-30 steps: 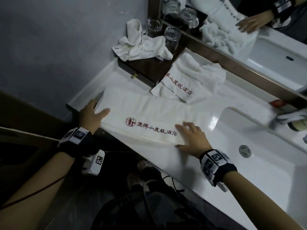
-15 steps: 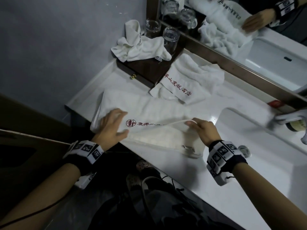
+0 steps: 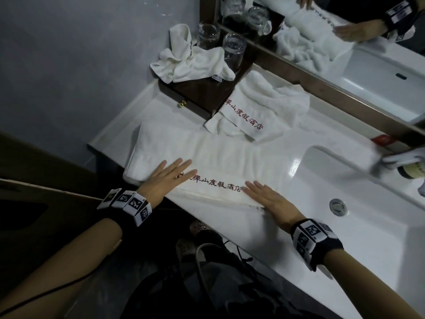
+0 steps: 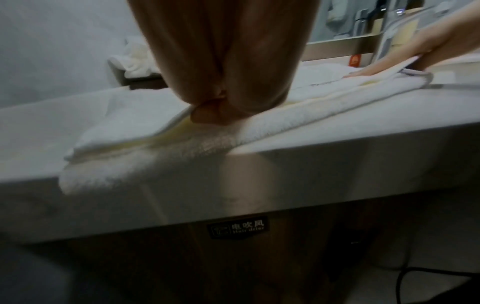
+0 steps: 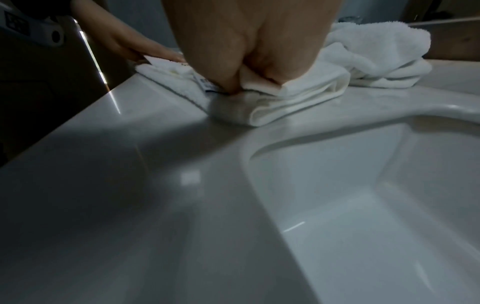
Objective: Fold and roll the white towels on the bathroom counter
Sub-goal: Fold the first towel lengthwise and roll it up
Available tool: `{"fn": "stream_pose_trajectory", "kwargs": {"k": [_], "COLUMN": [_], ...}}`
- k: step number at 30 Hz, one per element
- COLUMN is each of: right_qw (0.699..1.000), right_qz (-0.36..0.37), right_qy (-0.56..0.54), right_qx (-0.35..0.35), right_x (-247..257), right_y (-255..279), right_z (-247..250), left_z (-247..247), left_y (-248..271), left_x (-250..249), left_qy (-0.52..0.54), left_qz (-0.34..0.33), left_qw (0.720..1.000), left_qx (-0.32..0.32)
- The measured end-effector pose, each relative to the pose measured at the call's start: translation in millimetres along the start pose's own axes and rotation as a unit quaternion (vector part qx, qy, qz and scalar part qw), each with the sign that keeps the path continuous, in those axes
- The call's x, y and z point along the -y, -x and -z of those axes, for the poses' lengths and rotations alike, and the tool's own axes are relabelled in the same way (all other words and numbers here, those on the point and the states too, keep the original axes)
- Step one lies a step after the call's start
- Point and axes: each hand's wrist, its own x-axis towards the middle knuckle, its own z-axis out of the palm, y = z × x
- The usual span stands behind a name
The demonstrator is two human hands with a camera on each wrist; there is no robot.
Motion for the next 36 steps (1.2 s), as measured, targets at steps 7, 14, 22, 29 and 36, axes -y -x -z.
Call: {"fn": "stream_pose_trajectory", "kwargs": {"k": [7, 14, 22, 29, 36], "right_qw": [0.993, 0.983, 0.97, 0.959, 0.964], "right_qz": [-0.045, -0.093, -0.181, -0.249, -0.226], "right_qy": [0.047, 0.03, -0.005, 0.017, 0.006], "right_qx": [-0.096, -0.156, -0.165, -0.131, -0.139], "right_x": [6, 16, 31, 56, 21], "right_y": [-9, -27, -45, -62, -42], "right_z": [-9, -8, -14, -12, 11], "left_z": [-8, 1, 9, 17, 18], "left_y": [-6, -13, -20, -34, -27], "left_x": [-7, -21, -44, -56, -11], "left_qy": [-0.018, -0.028, -0.154, -0.068, 0.012], "left_qz": [0.048, 0.066, 0.084, 0.106, 0.146], "left_qw": [0.999, 0.997, 0.983, 0.987, 0.987], "left_qx": [-0.015, -0.017, -0.063, -0.099, -0.072]}}
